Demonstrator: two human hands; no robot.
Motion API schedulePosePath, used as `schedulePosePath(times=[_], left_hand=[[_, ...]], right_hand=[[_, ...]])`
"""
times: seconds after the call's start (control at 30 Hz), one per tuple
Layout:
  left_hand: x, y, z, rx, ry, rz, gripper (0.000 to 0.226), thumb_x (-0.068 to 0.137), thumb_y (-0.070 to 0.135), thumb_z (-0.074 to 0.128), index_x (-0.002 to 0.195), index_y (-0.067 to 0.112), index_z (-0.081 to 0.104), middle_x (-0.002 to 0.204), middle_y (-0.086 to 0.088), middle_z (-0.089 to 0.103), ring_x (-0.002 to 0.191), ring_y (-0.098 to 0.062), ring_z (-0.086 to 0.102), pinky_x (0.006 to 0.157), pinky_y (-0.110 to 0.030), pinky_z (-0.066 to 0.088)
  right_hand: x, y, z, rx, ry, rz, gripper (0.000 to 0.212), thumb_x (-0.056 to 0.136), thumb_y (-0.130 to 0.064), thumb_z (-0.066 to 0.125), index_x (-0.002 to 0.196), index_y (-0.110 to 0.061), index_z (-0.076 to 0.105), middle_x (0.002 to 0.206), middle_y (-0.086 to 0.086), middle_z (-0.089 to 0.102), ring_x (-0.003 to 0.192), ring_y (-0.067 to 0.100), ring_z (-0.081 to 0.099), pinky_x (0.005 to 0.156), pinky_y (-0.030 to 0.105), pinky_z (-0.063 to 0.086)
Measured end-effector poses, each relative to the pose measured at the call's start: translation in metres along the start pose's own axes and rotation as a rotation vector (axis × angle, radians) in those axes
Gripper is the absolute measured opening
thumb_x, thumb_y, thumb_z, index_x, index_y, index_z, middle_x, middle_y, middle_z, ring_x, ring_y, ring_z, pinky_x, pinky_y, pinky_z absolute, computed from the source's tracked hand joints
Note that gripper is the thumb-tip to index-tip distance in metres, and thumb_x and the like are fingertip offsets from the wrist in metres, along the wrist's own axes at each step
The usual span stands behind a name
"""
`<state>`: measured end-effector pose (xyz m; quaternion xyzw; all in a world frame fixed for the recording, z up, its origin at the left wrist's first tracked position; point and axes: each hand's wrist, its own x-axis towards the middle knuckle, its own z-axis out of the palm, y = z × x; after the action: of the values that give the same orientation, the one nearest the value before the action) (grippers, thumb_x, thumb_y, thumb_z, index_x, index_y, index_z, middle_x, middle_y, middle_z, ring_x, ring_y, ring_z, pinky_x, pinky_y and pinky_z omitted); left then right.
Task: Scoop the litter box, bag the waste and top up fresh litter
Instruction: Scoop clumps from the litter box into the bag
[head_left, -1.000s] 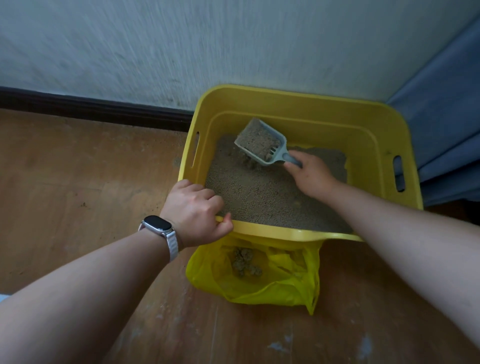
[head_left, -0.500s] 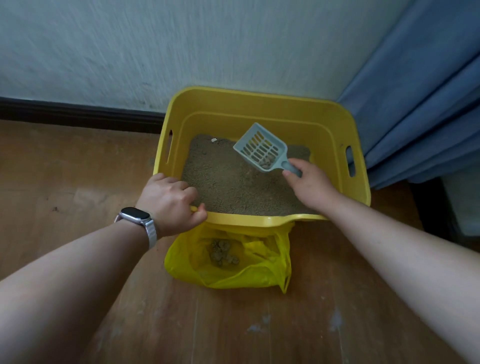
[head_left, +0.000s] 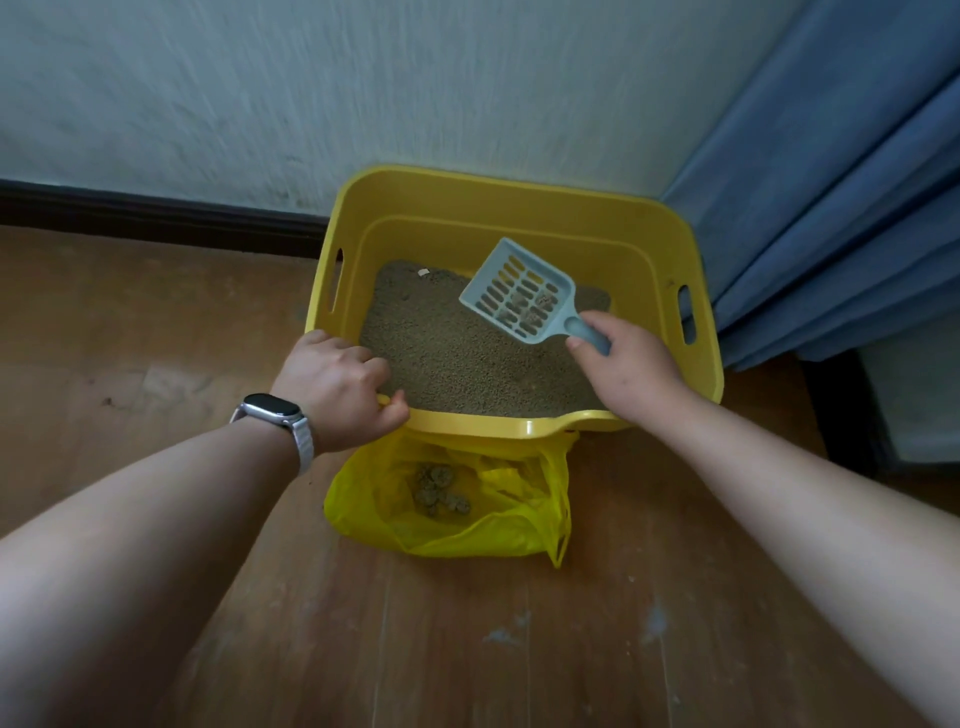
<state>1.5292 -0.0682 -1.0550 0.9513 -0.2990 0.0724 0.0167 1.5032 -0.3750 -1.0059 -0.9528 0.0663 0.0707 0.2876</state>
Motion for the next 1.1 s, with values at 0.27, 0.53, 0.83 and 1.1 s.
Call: schedulePosePath(times=[0.27,0.53,0.83,1.1], left_hand=[[-0.001,0.002,0.001,0.002,0.001,0.006,0.049,0.081,0.050,0.041,0.054,0.013,0.060,0.049,-0.002,0.051,0.047,-0.025,0.048,0.061,-0.032,0.034],[-0.002,0.001,-0.001,-0.008,0.021,0.002,0.048,0.080,0.048,0.042,0.052,0.013,0.059,0.049,-0.002,0.052,0.047,-0.025,0.048,0.061,-0.031,0.035],[-0.001,0.000,0.002,0.003,0.022,-0.005,0.048,0.081,0.049,0.042,0.054,0.013,0.059,0.049,-0.002,0.051,0.048,-0.023,0.043,0.063,-0.031,0.033],[-0.001,0.000,0.002,-0.001,0.042,-0.009,0.044,0.080,0.046,0.047,0.053,0.012,0.057,0.048,-0.003,0.051,0.046,-0.024,0.046,0.062,-0.030,0.028]], right_hand=[[-0.053,-0.015,-0.008,0.033,-0.058,-0.050,0.022,0.095,-0.035,0.056,0.115,-0.031,0.063,0.092,-0.005,0.066,0.081,0.016,0.060,0.072,0.040,0.052],[-0.093,0.002,0.017,-0.522,0.063,-0.482,0.037,0.085,-0.041,0.047,0.104,-0.019,0.071,0.076,-0.002,0.065,0.068,0.024,0.065,0.050,0.030,0.047],[-0.095,-0.002,0.045,-0.630,0.148,-0.722,0.022,0.079,-0.019,0.067,0.100,-0.016,0.071,0.071,0.002,0.060,0.060,0.027,0.056,0.048,0.033,0.040],[-0.095,-0.016,0.028,-0.623,0.181,-0.718,0.019,0.085,-0.017,0.064,0.102,-0.017,0.071,0.074,0.004,0.059,0.063,0.029,0.056,0.051,0.035,0.041]])
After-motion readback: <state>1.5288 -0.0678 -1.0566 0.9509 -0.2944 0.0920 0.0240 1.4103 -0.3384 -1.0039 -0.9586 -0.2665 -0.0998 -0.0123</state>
